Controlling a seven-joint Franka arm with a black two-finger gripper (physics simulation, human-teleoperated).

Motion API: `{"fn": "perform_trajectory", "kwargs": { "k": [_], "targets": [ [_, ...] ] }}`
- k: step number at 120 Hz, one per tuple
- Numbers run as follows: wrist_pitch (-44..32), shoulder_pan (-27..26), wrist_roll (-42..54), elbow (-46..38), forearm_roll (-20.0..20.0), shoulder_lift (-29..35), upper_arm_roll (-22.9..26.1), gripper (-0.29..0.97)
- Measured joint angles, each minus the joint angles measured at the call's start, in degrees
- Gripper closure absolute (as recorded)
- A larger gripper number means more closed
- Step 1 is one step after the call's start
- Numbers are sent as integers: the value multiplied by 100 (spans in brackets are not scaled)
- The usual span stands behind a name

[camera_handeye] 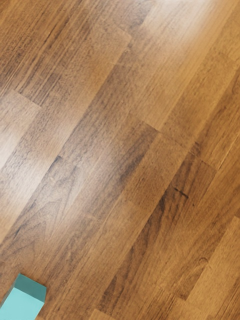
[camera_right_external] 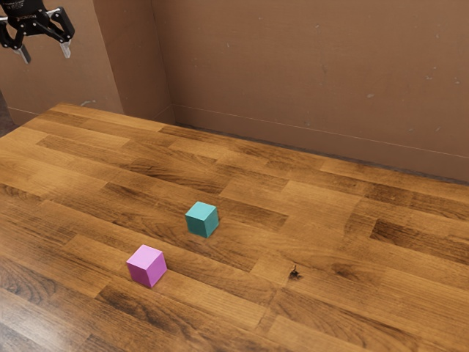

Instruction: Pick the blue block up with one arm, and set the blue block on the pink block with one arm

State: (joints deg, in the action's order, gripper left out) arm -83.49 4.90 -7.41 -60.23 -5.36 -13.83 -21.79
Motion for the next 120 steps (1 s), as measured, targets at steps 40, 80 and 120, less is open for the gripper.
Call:
{"fn": "perform_trajectory", "kwargs": {
  "k": [40, 80, 120],
  "targets": [
    [218, -1452, -83, 1383, 285, 1465, 88, 2],
    [314, -2367, -183, 746, 498, 961, 60, 2],
    [-1143, -1097, -250, -2995, 200, 706, 12, 2]
  ]
}}
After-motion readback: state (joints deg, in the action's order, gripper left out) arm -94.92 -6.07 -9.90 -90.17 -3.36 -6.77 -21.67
